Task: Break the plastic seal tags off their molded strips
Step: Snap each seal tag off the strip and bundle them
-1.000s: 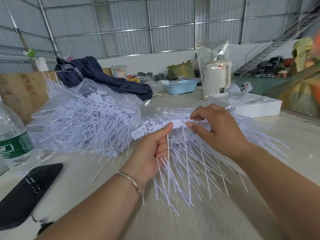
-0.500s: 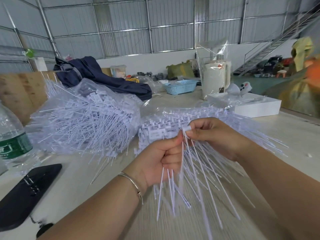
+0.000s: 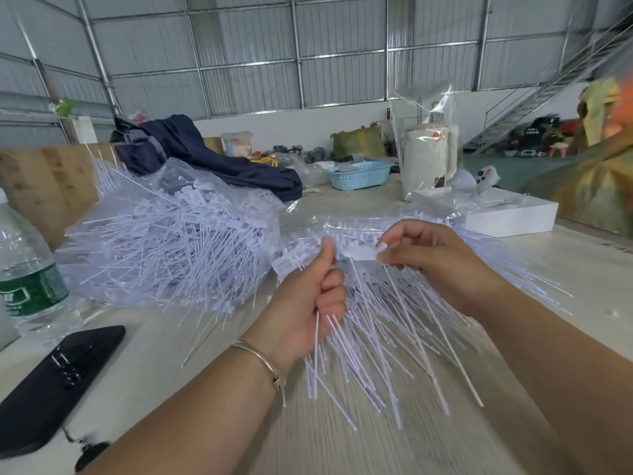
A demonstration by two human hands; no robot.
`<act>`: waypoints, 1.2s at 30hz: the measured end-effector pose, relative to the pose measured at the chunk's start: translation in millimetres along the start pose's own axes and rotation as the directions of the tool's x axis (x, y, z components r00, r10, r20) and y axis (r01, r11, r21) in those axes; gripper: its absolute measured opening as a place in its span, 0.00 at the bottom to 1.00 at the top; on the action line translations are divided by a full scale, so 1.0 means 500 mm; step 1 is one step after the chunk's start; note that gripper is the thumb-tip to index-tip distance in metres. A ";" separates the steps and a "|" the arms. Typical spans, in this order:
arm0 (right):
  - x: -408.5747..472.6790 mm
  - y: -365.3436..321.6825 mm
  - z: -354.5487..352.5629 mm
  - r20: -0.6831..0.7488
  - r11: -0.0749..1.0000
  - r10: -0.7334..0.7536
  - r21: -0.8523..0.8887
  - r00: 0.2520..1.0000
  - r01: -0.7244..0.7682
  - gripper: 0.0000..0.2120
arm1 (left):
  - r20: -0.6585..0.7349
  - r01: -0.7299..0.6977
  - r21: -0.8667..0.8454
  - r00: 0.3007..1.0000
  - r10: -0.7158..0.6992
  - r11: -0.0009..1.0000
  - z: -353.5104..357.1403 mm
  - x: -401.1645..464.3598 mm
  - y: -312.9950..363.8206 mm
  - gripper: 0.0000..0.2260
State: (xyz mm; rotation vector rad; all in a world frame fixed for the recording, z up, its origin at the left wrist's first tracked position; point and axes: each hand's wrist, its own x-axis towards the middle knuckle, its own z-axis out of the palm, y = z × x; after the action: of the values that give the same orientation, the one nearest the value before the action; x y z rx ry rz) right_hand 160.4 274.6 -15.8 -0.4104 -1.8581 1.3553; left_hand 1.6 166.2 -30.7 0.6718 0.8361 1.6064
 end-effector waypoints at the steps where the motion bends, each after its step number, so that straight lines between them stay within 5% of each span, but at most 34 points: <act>1: 0.000 -0.001 -0.001 -0.005 1.000 -0.005 -0.009 1.000 0.005 0.06 | 0.019 -0.018 0.041 1.000 0.017 0.999 0.000 -0.001 0.001 0.12; 6: -0.004 -0.008 0.005 -0.098 0.993 -0.092 -0.086 0.991 0.084 0.09 | 0.068 -0.040 0.054 0.997 0.036 0.998 -0.005 -0.007 0.012 0.11; 11: -0.005 -0.013 0.020 -0.085 0.964 -0.164 -0.224 0.983 0.141 0.06 | -0.026 -0.030 0.196 0.999 0.036 0.980 0.002 -0.004 0.002 0.08; 16: -0.011 -0.007 0.018 -0.034 0.824 -0.254 -0.531 0.967 0.198 0.05 | 0.051 -0.025 0.131 0.999 0.018 0.991 0.000 -0.007 0.003 0.15; 21: -0.013 -0.016 0.013 0.094 0.986 -0.020 -0.160 0.995 0.035 0.09 | 0.192 0.019 0.091 0.981 -0.037 0.996 -0.001 -0.011 -0.003 0.14; 25: -0.014 -0.016 0.018 0.209 0.999 -0.016 -0.026 0.978 0.022 0.15 | 0.265 0.086 0.128 0.957 -0.117 0.988 0.002 -0.014 -0.012 0.10; 27: -0.013 -0.019 0.023 0.234 0.999 -0.023 0.030 0.972 0.017 0.18 | 0.267 0.125 0.158 0.950 -0.164 0.979 0.004 -0.013 -0.021 0.16; 32: -0.017 -0.025 0.030 0.225 0.998 -0.041 0.051 0.973 0.030 0.12 | 0.254 0.124 0.196 0.952 -0.172 0.973 0.006 -0.013 -0.016 0.22; 36: -0.019 -0.036 0.042 0.028 0.993 -0.101 -0.066 0.995 0.102 0.15 | 0.184 0.073 0.138 0.978 -0.098 0.988 0.004 -0.004 -0.001 0.14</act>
State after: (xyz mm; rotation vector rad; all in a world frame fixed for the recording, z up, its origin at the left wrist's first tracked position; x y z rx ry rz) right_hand 154.4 247.8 -5.9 -0.3302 -1.9225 1.2373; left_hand 3.7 164.4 -29.8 0.8569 0.8220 1.3947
